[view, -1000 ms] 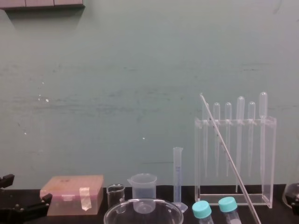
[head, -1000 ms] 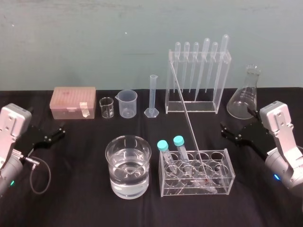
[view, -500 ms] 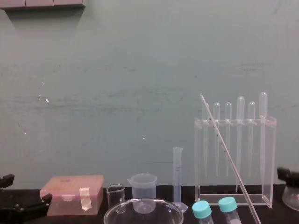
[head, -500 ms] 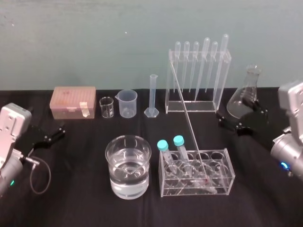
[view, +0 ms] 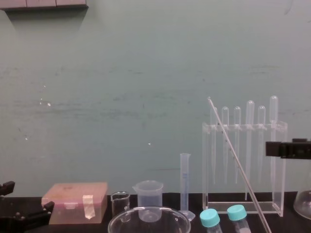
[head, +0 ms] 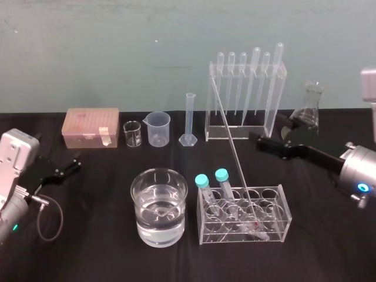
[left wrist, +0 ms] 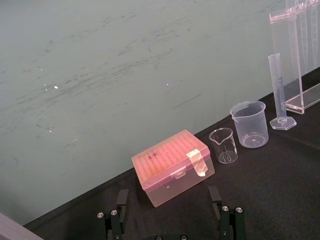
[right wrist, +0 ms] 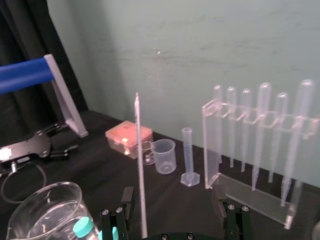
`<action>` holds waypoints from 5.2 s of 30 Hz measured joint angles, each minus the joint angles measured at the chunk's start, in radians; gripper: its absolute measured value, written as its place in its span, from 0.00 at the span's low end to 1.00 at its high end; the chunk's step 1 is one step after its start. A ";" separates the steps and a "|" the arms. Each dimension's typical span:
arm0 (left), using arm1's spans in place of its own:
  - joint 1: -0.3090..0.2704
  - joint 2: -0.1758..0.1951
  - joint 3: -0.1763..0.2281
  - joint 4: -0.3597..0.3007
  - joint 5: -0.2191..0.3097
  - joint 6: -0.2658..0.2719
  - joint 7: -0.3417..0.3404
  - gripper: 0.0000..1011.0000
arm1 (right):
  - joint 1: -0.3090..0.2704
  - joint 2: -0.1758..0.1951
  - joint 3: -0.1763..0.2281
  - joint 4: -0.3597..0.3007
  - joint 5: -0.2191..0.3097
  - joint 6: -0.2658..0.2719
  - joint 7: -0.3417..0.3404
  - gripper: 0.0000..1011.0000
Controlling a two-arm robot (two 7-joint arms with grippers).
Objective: Hold the thermometer with one hand and immerse one end into the beaker, then reinsert it into the test tube rack.
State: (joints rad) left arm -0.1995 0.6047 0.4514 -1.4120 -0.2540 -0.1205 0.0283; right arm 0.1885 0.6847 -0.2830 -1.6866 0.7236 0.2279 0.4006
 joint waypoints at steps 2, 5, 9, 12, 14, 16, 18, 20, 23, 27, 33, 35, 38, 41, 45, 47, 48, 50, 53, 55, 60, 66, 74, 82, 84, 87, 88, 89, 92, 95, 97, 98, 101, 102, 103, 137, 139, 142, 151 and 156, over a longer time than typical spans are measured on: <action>0.000 0.000 0.000 0.000 0.000 0.000 0.000 1.00 | 0.024 -0.003 -0.022 0.012 0.002 0.018 0.012 0.99; 0.000 0.000 0.000 0.000 0.000 0.000 0.000 1.00 | 0.059 -0.017 -0.050 0.036 0.001 0.034 0.023 0.99; 0.000 0.000 0.000 0.000 0.000 0.000 0.000 1.00 | 0.125 -0.049 -0.099 0.079 -0.001 0.047 0.044 0.99; 0.000 0.000 0.000 0.000 0.000 0.000 0.000 1.00 | 0.163 -0.070 -0.127 0.102 -0.009 0.048 0.055 0.99; 0.000 0.000 0.000 0.000 0.000 0.000 0.000 1.00 | 0.177 -0.078 -0.139 0.111 -0.012 0.049 0.057 0.99; 0.000 0.000 0.000 0.000 0.000 0.000 0.000 1.00 | 0.199 -0.089 -0.155 0.123 -0.017 0.054 0.057 0.99; 0.000 0.000 0.000 0.000 0.000 0.000 0.000 1.00 | 0.211 -0.095 -0.164 0.129 -0.022 0.061 0.056 0.99; 0.000 0.000 0.000 0.000 0.000 0.000 0.000 1.00 | 0.228 -0.103 -0.178 0.137 -0.028 0.073 0.053 0.99; 0.000 0.000 0.000 0.000 0.000 0.000 0.000 1.00 | 0.248 -0.112 -0.191 0.147 -0.035 0.087 0.043 0.99; 0.000 0.000 0.000 0.000 0.000 0.000 0.000 1.00 | 0.264 -0.118 -0.202 0.150 -0.045 0.093 0.034 0.99; 0.000 0.000 0.000 0.000 0.000 0.000 0.000 1.00 | 0.265 -0.118 -0.203 0.149 -0.047 0.093 0.032 0.99; 0.000 0.000 0.000 0.000 0.000 0.000 0.000 1.00 | 0.264 -0.118 -0.202 0.149 -0.047 0.093 0.032 0.99; 0.000 0.000 0.000 0.000 0.000 0.000 0.000 1.00 | 0.263 -0.118 -0.201 0.149 -0.046 0.093 0.032 0.97; 0.000 0.000 0.000 0.000 0.000 0.000 0.000 1.00 | 0.262 -0.118 -0.200 0.148 -0.046 0.092 0.032 0.92; 0.000 0.000 0.000 0.000 0.000 0.000 0.000 1.00 | 0.261 -0.118 -0.200 0.148 -0.045 0.092 0.032 0.81; 0.000 0.000 0.000 0.000 0.000 0.000 0.000 1.00 | 0.261 -0.118 -0.199 0.148 -0.045 0.092 0.032 0.76; 0.000 0.000 0.000 0.000 0.000 0.000 0.000 1.00 | 0.261 -0.118 -0.199 0.148 -0.045 0.092 0.032 0.73; 0.000 0.000 0.000 0.000 0.000 0.000 0.000 1.00 | 0.260 -0.117 -0.199 0.147 -0.044 0.092 0.032 0.68; 0.000 0.000 0.000 0.000 0.000 0.000 0.000 1.00 | 0.260 -0.117 -0.199 0.147 -0.044 0.091 0.032 0.59; 0.000 0.000 0.000 0.000 0.000 0.000 0.000 1.00 | 0.260 -0.117 -0.198 0.147 -0.044 0.091 0.032 0.53; 0.000 0.000 0.000 0.000 0.000 0.000 0.000 1.00 | 0.259 -0.117 -0.198 0.147 -0.043 0.091 0.032 0.36; 0.000 0.000 0.000 0.000 0.000 0.000 0.000 1.00 | 0.259 -0.117 -0.197 0.147 -0.043 0.091 0.032 0.19; 0.000 0.000 0.000 0.000 0.000 0.000 0.000 1.00 | 0.259 -0.117 -0.197 0.147 -0.043 0.091 0.032 0.05; 0.000 0.000 0.000 0.000 0.000 0.000 0.000 1.00 | 0.221 -0.118 -0.170 0.124 -0.016 0.049 0.022 0.05; 0.000 0.000 0.000 0.000 0.000 0.000 0.000 1.00 | 0.208 -0.116 -0.158 0.109 -0.012 0.022 0.021 0.05; 0.000 0.000 0.000 0.000 0.000 0.000 0.000 1.00 | 0.184 -0.105 -0.138 0.080 -0.018 -0.043 0.025 0.05; 0.000 0.000 0.000 0.000 0.000 0.000 0.000 1.00 | 0.179 -0.102 -0.133 0.072 -0.021 -0.059 0.028 0.05; 0.000 0.000 0.000 0.000 0.000 0.000 0.000 1.00 | 0.172 -0.099 -0.127 0.064 -0.025 -0.079 0.032 0.05; 0.000 0.000 0.000 0.000 0.000 0.000 0.000 1.00 | 0.146 -0.088 -0.098 0.033 -0.030 -0.147 0.050 0.05; 0.000 0.000 0.000 0.000 0.000 0.000 0.000 1.00 | 0.118 -0.083 -0.053 -0.004 -0.006 -0.200 0.074 0.05; 0.000 0.000 0.000 0.000 0.000 0.000 0.000 1.00 | 0.109 -0.081 -0.025 -0.026 0.025 -0.214 0.089 0.06; 0.000 0.000 0.000 0.000 0.000 0.000 0.000 1.00 | 0.109 -0.081 -0.025 -0.026 0.025 -0.214 0.089 0.06; 0.000 0.000 0.000 0.000 0.000 0.000 0.000 1.00 | 0.118 -0.075 0.011 -0.051 0.071 -0.221 0.110 0.05; 0.000 0.000 0.000 0.000 0.000 0.000 0.000 1.00 | 0.124 -0.075 0.016 -0.054 0.079 -0.222 0.114 0.05; 0.000 0.000 0.000 0.000 0.000 0.000 0.000 1.00 | 0.131 -0.074 0.020 -0.055 0.086 -0.223 0.118 0.05; 0.000 0.000 0.000 0.000 0.000 0.000 0.000 1.00 | 0.483 -0.311 -0.361 0.318 0.117 -0.292 0.476 0.05; 0.000 0.000 0.000 0.000 0.000 0.000 0.000 1.00 | 0.473 -0.323 -0.370 0.357 0.107 -0.326 0.495 0.05; 0.000 0.000 0.000 0.000 0.000 0.000 0.000 1.00 | 0.462 -0.335 -0.376 0.391 0.100 -0.351 0.505 0.05; 0.000 0.000 0.000 0.000 0.000 0.000 0.000 1.00 | 0.425 -0.365 -0.382 0.468 0.073 -0.402 0.526 0.05; 0.000 0.000 0.000 0.000 0.000 0.000 0.000 1.00 | 0.409 -0.372 -0.379 0.493 0.050 -0.419 0.526 0.05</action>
State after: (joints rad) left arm -0.1995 0.6047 0.4514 -1.4120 -0.2539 -0.1205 0.0283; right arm 0.5975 0.3130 -0.6625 -1.1937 0.7738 -0.1914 0.9265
